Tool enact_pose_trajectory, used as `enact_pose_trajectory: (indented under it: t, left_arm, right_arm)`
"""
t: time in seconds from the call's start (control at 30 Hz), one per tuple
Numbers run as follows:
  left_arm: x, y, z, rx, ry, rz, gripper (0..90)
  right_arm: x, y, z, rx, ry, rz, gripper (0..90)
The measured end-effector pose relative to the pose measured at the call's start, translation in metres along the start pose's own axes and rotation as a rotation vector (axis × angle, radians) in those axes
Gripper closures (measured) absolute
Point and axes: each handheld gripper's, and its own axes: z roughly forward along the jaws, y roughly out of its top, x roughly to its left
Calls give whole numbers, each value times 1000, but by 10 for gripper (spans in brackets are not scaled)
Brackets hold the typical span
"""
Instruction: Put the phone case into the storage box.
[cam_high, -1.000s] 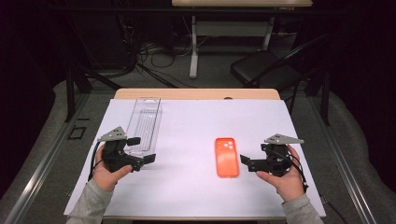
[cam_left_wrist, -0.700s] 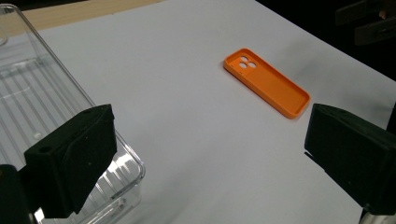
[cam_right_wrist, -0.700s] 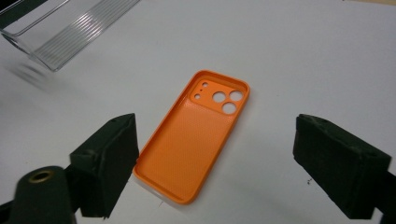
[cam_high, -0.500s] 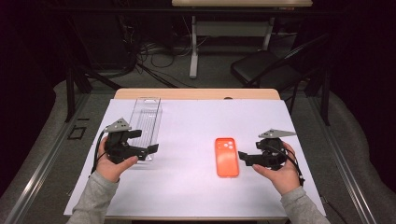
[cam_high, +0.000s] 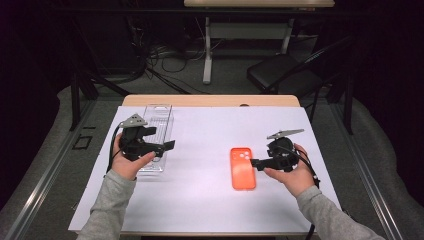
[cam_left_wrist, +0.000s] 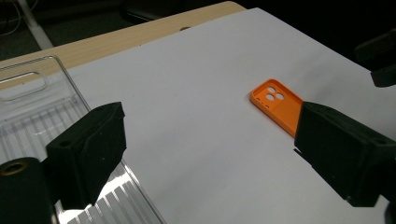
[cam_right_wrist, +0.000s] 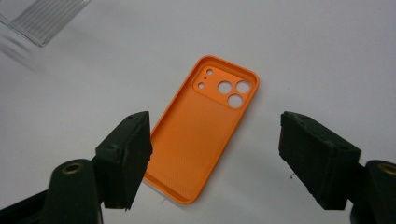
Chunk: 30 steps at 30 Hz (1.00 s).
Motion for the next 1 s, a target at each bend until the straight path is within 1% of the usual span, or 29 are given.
enact_pose_trajectory:
  t: [0.03, 0.07, 0.1, 0.13, 0.17, 0.2, 0.23, 0.27, 0.3, 0.33, 0.37, 0.4, 0.47, 0.57, 0.63, 0.77, 0.8, 0.93, 1.0]
  left_arm:
    - [0, -2, 0, -4, 2, 7, 124]
    - [1, -4, 0, -2, 4, 11, 127]
    - [1, -5, 0, 5, 7, 14, 129]
    - [1, -5, 0, 5, 7, 14, 129]
    - [2, -7, 0, 10, 13, 12, 129]
    - [2, -7, 0, 10, 13, 12, 129]
    - [2, -8, -1, 6, 11, 8, 129]
    - [2, -8, -1, 6, 11, 8, 129]
    - [2, -8, -3, 3, 12, 12, 129]
    - [2, -8, -3, -3, 10, 9, 129]
    - [2, -8, -4, -8, 8, 5, 129]
    - [2, -7, -5, -9, 6, 8, 129]
    - [3, -7, -6, -11, 9, 10, 129]
    - [4, -7, -8, -18, 16, 9, 135]
    - [4, -7, -9, -16, 16, 6, 137]
    - [5, -8, -11, -20, 16, 3, 139]
    - [5, -8, -11, -20, 16, 2, 140]
    - [7, -8, -13, -23, 17, -2, 149]
    - [7, -9, -13, -25, 18, -3, 149]
  right_arm:
    - [1, 4, 4, 26, -4, -5, 277]
    - [2, 5, 6, 40, -5, -11, 296]
    - [2, 7, 7, 50, -9, -22, 299]
    - [2, 7, 7, 50, -9, -22, 299]
    - [3, 9, 11, 67, -22, -27, 318]
    - [3, 10, 13, 72, -26, -32, 320]
    - [4, 11, 14, 84, -29, -27, 327]
    - [4, 11, 14, 84, -29, -27, 327]
    - [4, 12, 17, 113, -17, -12, 357]
    - [4, 12, 19, 118, -18, -15, 359]
    - [4, 12, 20, 124, -23, -23, 384]
    - [4, 12, 22, 125, -17, -26, 413]
    - [3, 13, 24, 144, -20, -31, 414]
    - [4, 14, 28, 159, -22, -1, 417]
    - [3, 15, 29, 172, -26, 0, 417]
    - [2, 18, 32, 186, -21, 27, 408]
    - [3, 19, 33, 192, -22, 41, 406]
    - [1, 20, 37, 218, -29, 56, 400]
    - [1, 21, 38, 220, -30, 61, 404]
